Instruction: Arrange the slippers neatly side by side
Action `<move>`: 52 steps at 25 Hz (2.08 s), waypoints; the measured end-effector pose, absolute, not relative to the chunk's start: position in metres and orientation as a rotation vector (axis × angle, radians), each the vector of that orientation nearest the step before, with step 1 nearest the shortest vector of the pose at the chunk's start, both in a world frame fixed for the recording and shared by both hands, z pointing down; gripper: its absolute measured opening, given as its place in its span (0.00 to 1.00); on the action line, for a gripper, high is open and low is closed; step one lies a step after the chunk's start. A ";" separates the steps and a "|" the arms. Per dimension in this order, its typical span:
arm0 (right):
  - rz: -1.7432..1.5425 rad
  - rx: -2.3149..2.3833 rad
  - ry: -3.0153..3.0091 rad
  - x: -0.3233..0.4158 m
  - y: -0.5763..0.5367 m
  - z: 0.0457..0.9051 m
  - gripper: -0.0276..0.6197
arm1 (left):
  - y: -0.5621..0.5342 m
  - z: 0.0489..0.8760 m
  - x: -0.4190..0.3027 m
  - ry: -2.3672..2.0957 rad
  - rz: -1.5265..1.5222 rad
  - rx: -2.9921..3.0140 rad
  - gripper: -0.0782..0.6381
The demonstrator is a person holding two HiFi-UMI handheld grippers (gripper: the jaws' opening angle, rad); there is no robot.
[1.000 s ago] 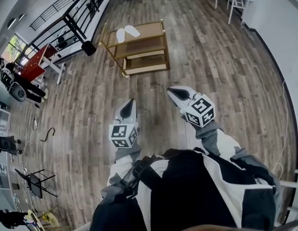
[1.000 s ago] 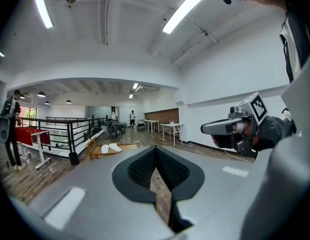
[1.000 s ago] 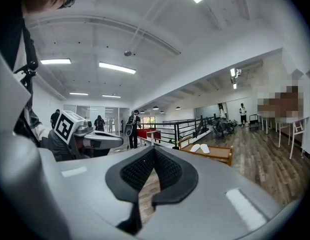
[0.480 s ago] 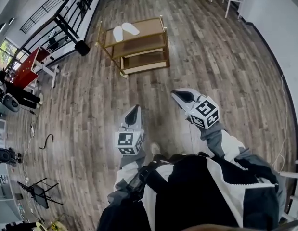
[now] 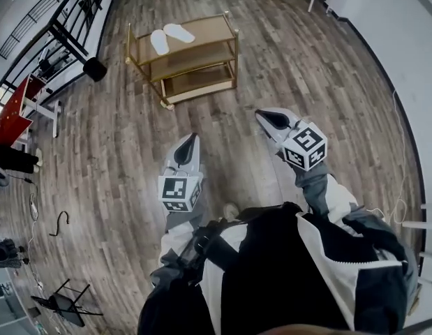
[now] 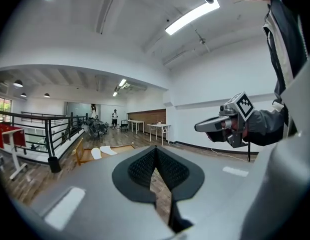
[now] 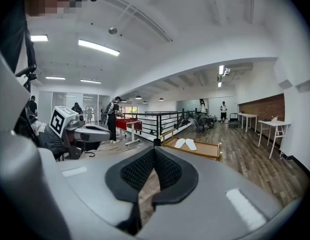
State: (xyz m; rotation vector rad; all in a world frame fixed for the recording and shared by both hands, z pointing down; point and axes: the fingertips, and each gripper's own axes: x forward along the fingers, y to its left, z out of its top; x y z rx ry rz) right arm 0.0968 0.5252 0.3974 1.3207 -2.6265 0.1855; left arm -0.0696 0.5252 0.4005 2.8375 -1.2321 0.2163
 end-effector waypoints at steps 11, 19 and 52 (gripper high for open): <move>0.199 1.434 -2.521 0.085 0.469 0.408 0.05 | 0.446 0.422 -0.124 -1.226 0.193 2.773 0.12; 0.240 1.380 -2.581 0.093 0.374 0.423 0.05 | 0.373 0.433 -0.126 -1.316 0.196 2.675 0.12; 0.273 1.255 -2.677 0.149 0.054 0.436 0.05 | 0.051 0.433 -0.048 -1.384 0.268 2.666 0.12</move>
